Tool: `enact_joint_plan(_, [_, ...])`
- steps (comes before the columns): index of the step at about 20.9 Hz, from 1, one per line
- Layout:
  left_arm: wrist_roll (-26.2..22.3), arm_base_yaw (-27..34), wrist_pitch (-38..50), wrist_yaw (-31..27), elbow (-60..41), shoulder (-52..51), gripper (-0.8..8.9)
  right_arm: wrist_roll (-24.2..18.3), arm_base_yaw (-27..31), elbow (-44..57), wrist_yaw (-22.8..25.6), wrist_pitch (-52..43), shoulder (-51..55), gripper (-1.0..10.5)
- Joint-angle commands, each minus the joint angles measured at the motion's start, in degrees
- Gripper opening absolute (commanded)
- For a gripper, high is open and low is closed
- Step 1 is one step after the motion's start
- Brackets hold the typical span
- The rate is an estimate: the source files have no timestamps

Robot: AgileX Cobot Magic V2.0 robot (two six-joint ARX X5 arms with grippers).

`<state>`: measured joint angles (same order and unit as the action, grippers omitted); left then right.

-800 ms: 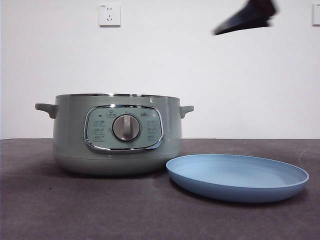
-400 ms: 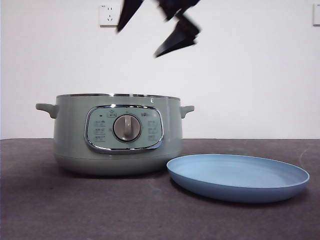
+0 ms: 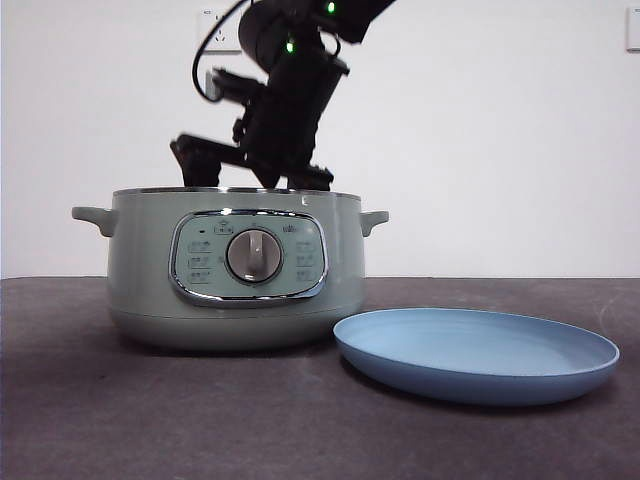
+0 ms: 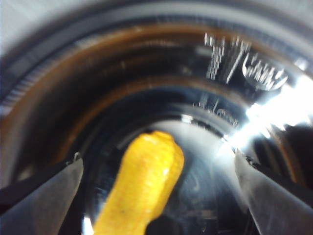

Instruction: Take the corn out from the steamer,put the corn on the plate,close the lid

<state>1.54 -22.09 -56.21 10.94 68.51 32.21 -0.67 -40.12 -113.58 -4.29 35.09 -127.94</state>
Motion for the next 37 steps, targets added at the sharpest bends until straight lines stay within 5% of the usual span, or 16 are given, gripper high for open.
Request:
enact_joint_plan(1, [-0.15, -0.04, 2.45, 0.31, 0.33, -0.55, -0.08, -0.31, -0.31, -0.28, 0.22, -0.39, -2.03, 5.6])
enact_joint_plan(7, [-0.28, -0.04, 2.45, 1.36, 0.33, -0.55, -0.08, 0.39, -0.63, -0.28, 0.15, -0.07, -4.98, 4.6])
enact_joint_plan(11, [-0.26, -0.04, 2.43, 1.36, 0.33, -0.55, -0.08, 0.44, -0.72, -0.28, -0.26, -0.15, -5.01, -0.1])
enact_joint_plan(18, [-0.26, -0.04, 2.58, 1.2, 0.33, -0.52, -0.08, 2.21, -0.85, -0.31, 0.26, 0.33, 7.04, -0.1])
enact_joint_plan(22, [-0.28, -0.04, 2.64, 1.25, 0.33, -0.52, -0.09, 2.32, 0.17, -0.26, 10.01, 10.16, 20.24, -0.1])
enact_joint_plan(27, [-0.28, -0.04, 2.6, 1.27, 0.33, -0.52, -0.08, 2.86, 5.27, 1.57, 10.67, 18.82, 25.51, -0.1])
enact_joint_plan(31, [-0.26, -0.04, 2.58, 1.22, 0.33, -0.52, -0.08, 4.31, 8.26, 14.67, 10.27, 13.31, 30.36, -0.1])
enact_joint_plan(37, [-0.24, -0.04, 2.58, 1.22, 0.33, -0.52, -0.09, 12.39, 12.15, 45.11, 5.53, -6.93, 38.23, -0.1])
